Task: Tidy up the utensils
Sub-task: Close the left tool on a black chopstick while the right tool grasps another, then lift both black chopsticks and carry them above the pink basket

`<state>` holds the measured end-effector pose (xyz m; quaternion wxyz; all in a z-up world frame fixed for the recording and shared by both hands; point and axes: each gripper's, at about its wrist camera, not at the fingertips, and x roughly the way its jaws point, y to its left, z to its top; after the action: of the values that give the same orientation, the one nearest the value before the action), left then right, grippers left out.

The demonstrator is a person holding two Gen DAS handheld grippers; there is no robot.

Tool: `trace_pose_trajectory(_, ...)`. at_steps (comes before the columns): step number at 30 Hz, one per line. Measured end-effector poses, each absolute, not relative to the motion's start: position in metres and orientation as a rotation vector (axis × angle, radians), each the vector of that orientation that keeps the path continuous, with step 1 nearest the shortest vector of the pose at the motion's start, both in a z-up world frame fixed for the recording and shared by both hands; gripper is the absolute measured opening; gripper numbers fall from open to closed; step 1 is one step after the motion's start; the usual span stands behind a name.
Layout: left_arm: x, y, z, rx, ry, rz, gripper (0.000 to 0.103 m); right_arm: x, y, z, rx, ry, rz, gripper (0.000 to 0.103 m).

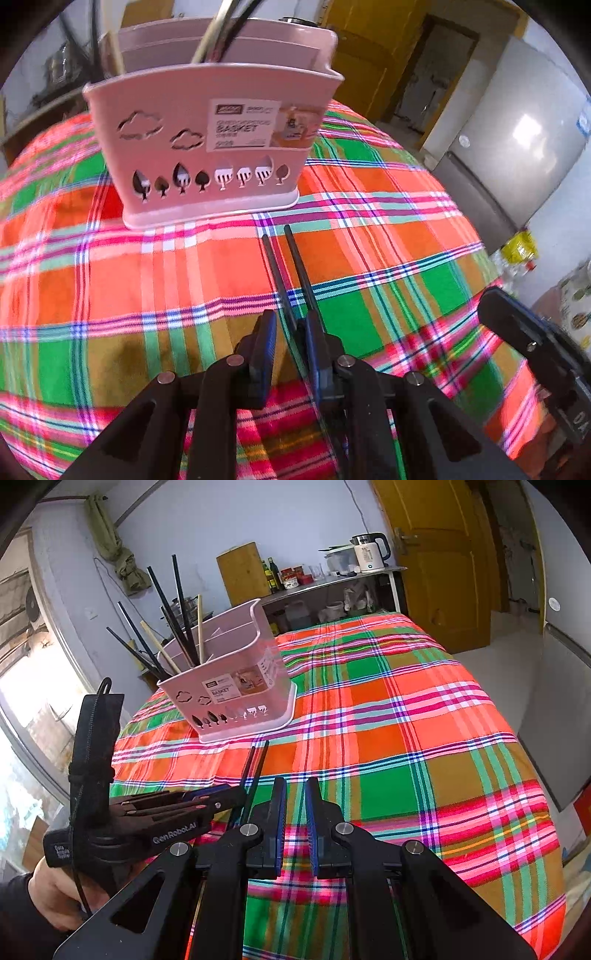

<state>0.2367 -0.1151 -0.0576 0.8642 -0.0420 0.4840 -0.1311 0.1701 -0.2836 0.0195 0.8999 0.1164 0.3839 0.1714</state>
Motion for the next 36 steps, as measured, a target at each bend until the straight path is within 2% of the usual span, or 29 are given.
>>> trace_pose_trajectory(1,0.237,-0.117,-0.058,-0.068,1.011,-0.265,0.010,0.170,-0.284,0.019,0.242,0.794,0.354,0.010)
trace_pose_trajectory(11,0.224,-0.065,-0.058,-0.136,1.013,-0.214,0.005,0.170,-0.280,0.025,0.242,0.787,0.362,0.010)
trace_pose_trajectory(23,0.205,0.027,-0.057,-0.227,0.999,-0.088,0.005,0.178,-0.237,0.017,0.192,0.836,0.414,0.010)
trace_pose_trajectory(36,0.225,0.052,-0.060,-0.264,1.014,-0.086,0.005,0.214,-0.204,-0.010,0.089,0.950,0.389,0.010)
